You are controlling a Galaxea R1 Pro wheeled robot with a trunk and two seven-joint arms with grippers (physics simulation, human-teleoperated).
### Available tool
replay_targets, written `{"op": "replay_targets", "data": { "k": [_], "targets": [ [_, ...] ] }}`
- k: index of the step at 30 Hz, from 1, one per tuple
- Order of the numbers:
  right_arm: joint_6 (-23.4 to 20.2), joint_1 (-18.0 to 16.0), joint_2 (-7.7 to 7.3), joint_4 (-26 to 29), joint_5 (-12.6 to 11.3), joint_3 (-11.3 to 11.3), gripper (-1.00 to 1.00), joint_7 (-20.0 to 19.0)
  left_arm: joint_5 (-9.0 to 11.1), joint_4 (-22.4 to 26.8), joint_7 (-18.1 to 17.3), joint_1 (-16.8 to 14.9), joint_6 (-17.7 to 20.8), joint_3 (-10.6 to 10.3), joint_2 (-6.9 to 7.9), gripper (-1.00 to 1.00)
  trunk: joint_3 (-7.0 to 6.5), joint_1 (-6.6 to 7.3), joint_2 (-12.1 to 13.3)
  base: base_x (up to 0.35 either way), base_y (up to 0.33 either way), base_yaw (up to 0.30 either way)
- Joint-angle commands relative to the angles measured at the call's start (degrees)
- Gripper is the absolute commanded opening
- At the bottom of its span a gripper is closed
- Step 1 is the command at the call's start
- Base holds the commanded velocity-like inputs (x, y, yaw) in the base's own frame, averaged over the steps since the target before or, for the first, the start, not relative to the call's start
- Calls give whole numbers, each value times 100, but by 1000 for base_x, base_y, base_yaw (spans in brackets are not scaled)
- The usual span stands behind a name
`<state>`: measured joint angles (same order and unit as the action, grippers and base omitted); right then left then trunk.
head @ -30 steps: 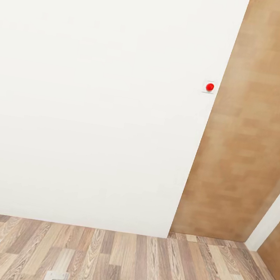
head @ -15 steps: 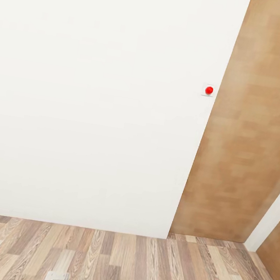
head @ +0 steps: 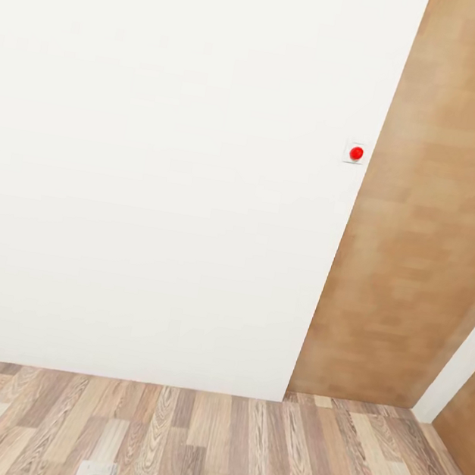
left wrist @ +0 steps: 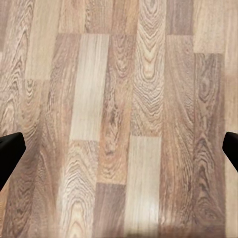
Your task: Put all the toys in the child's room - the three board games (two on the bed and one on the table), the two jigsaw puzzles on the table, and the tennis ball on the table - inside the toy box on the table in the child's room.
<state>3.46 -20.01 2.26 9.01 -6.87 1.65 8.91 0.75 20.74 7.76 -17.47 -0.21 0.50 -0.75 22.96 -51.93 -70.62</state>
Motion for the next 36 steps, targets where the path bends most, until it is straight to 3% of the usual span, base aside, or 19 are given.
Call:
{"op": "replay_targets", "data": {
  "k": [1, 19, 36],
  "targets": [
    [33, -3, 2, -4, -53, 13, 100, 1, 9, 1, 15, -2, -3, 4, -1, 100, -3, 23, 38, 0, 0, 0],
    [40, -3, 2, -3, -47, -10, 100, -7, 7, 0, 15, -2, -6, 4, -3, 100, -158, 418, 760, 0, 0, 0],
    [89, 6, 3, 0, 9, -25, 100, -3, 4, 0, 15, -2, -6, 3, -4, 100, -447, 792, 1442, 0, 0, 0]
  ]
}}
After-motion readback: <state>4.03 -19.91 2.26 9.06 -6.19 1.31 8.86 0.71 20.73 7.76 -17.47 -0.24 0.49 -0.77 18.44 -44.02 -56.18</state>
